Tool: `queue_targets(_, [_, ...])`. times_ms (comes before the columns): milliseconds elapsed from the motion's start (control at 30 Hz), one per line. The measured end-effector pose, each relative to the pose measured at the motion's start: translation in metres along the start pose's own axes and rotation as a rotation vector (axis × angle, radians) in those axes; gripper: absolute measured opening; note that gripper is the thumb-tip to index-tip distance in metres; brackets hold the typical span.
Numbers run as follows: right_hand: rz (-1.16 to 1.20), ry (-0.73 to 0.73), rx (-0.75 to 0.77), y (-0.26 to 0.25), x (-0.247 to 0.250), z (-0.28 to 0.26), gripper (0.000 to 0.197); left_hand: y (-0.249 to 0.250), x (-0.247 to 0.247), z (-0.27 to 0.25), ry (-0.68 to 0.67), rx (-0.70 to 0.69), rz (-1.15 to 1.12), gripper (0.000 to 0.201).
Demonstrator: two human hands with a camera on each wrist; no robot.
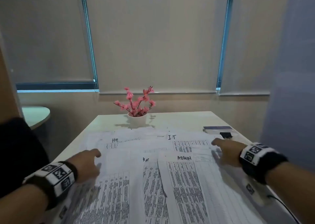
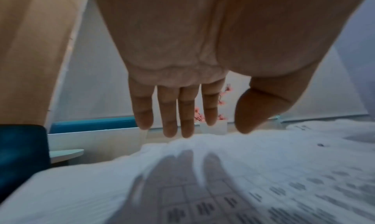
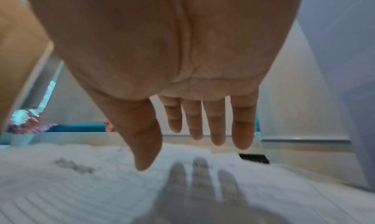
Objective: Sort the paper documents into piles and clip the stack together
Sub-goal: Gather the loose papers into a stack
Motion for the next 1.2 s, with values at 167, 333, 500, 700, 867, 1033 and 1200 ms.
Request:
queue_targets(167, [-0.007, -0.163, -0.118, 0.009, -0.027, 0.016, 0.093, 0.027, -0.003, 0.019, -0.126, -0.067, 0.003, 0.098])
queue_targets(333, [-0.028, -0.286, -0.144, 0.009, -0.026, 0.020, 0.117, 0.037, -0.012, 0.025, -0.261, -0.056, 0.018, 0.113])
queue_targets(500, [-0.086, -0.276, -0.122, -0.003, -0.020, 0.028, 0.087, 0.046, -0.010, 0.028, -0.225, -0.068, 0.098, 0.095])
queue_targets(700, [-0.216, -0.088, -0.013, -0.024, -0.009, 0.035, 0.030, 0.041, -0.012, 0.038, -0.261, -0.076, 0.160, 0.065])
queue_targets(867, [-0.199, -0.047, 0.126, -0.049, 0.020, 0.032, 0.021, 0.044, -0.009, 0.040, -0.199, -0.043, 0.067, 0.097])
queue_targets(1033, [-0.209, -0.052, 0.178, -0.058, 0.040, 0.028, 0.009, 0.037, -0.007, 0.043, -0.193, 0.003, 0.015, 0.106])
queue_targets(1200, [-0.121, 0.034, 0.115, -0.059, 0.059, 0.021, 0.024, 0.037, 0.015, 0.036, -0.105, -0.011, 0.166, 0.031])
Point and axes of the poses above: each hand's wrist, its own z-axis towards the middle knuckle, its own x-axis out of the back of the hand, y = z × x, the point moved 3 cm from there along z, towards the middle knuckle, and after that the axes turned 14 degrees about z, right-handed, at the moved point
